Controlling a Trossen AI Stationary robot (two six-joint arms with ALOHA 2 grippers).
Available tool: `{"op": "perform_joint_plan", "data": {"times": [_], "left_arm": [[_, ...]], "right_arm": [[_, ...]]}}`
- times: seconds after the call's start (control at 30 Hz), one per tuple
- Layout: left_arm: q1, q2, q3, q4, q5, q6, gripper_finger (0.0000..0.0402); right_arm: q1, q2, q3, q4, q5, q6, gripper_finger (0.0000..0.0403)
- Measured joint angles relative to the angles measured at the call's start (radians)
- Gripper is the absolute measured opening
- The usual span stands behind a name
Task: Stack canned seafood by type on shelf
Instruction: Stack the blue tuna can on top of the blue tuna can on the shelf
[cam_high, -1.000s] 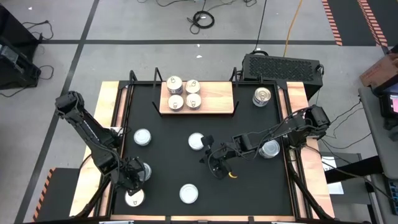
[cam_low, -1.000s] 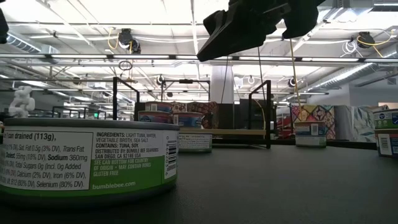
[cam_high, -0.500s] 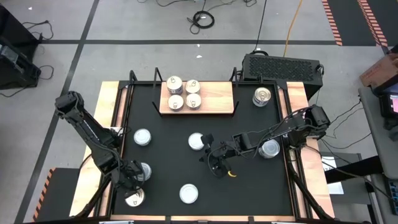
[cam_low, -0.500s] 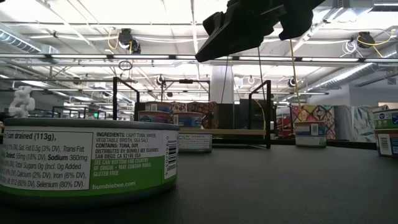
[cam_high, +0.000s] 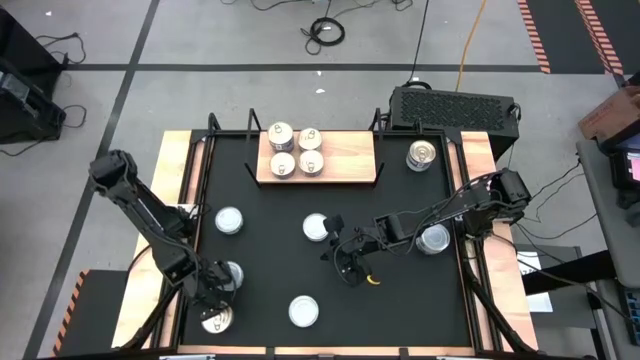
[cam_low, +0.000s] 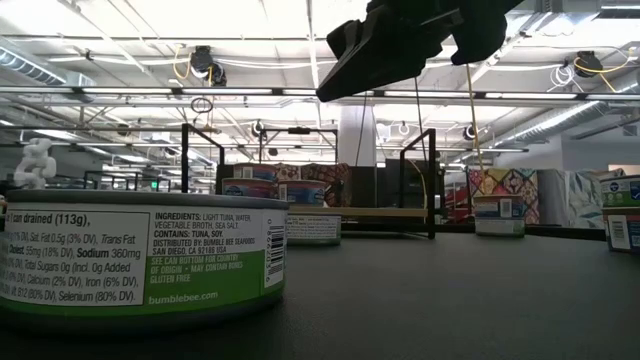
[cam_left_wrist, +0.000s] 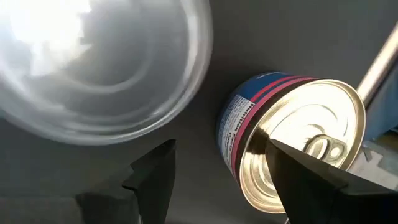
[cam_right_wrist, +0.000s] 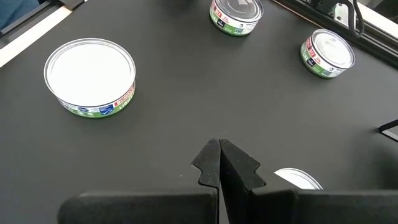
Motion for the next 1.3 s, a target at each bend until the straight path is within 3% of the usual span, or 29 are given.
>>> {"op": "perform_joint_plan", "data": {"times": [0.17,0.53,0.93,1.3], "left_arm": [[0.000,0.003,0.000,0.022,0.004,0.042,0.0213],[0.000,0.001,0.003,0.022,0.057,0.046,0.0013],[0.055,-0.073,-0.003,0.010,0.055,0.071,0.0001],[0.171,-0.224,-0.002,0.027,0.025,0.071,0.0001]], "right_arm": [[0.000,0.000,0.000,0.001,0.000,0.000,0.0000],[0.000,0.000,0.000,0.002,0.000,0.000,0.0000],[-0.001,0.000,0.000,-0.017,0.000,-0.003,0.0000],[-0.023,-0.053,0.000,-0.197,0.000,0.042,0.0000]]}}
